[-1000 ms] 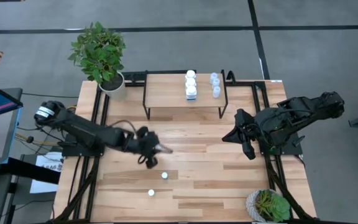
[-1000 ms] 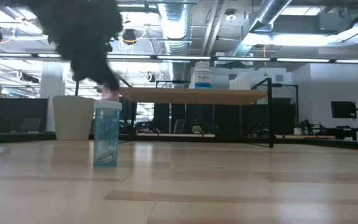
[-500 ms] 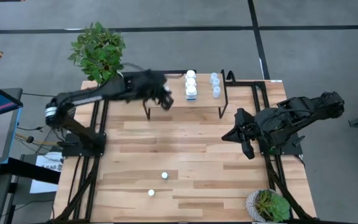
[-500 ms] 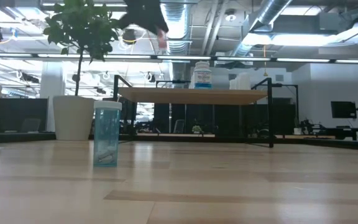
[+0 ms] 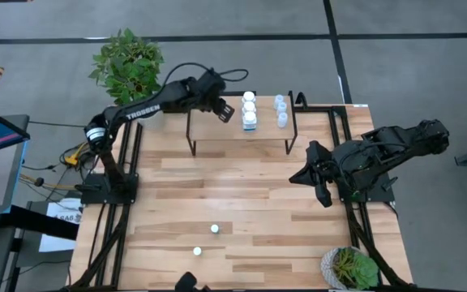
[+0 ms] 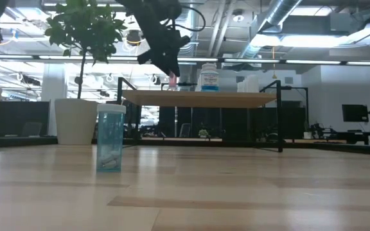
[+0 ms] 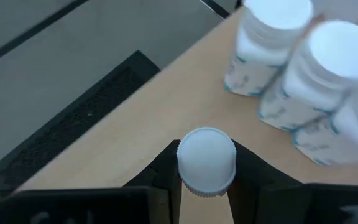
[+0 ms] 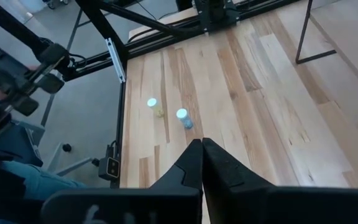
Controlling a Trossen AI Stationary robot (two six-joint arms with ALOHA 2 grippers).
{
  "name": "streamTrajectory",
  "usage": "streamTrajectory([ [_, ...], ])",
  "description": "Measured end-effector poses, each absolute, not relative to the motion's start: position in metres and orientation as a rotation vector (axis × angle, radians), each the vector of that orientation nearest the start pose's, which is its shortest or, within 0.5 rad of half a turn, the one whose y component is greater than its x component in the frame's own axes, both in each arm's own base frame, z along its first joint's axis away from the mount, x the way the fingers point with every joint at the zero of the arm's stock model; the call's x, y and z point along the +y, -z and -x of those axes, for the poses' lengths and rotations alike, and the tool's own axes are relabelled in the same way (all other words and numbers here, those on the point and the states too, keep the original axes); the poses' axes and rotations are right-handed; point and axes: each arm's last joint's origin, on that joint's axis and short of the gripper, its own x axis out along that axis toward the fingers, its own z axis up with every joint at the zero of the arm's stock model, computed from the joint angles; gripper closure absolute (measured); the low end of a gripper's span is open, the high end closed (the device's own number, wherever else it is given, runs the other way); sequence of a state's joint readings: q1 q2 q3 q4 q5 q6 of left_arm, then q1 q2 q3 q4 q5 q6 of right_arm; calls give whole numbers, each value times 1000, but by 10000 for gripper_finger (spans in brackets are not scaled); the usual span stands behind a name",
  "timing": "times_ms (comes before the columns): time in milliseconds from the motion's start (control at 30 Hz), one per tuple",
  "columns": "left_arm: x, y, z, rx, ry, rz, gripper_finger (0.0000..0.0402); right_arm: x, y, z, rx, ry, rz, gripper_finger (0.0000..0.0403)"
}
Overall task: Pick and place medicine bottles onto shelf by color
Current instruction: Put the pink medicine bottle on the shelf
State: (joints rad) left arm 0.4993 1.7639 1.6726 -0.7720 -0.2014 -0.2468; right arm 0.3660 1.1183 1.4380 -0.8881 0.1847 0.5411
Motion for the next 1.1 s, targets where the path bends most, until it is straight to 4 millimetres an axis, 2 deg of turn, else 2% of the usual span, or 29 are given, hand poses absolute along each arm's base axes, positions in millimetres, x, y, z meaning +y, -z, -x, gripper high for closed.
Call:
streamTrajectory([
  [333,201,-327,-327,788,-870,287,334,66,-423,-188,577,-36,-329,379],
  [733,202,-326,-329,826,-752,184,336,65,-423,-189,574,-30,-323,379],
  [933,209,-324,-325,769,-801,349,335,65,-424,-189,567,-32,-326,383],
  [1100,209,-318,-327,773,-798,305,337,65,-424,-189,567,-32,-326,383],
])
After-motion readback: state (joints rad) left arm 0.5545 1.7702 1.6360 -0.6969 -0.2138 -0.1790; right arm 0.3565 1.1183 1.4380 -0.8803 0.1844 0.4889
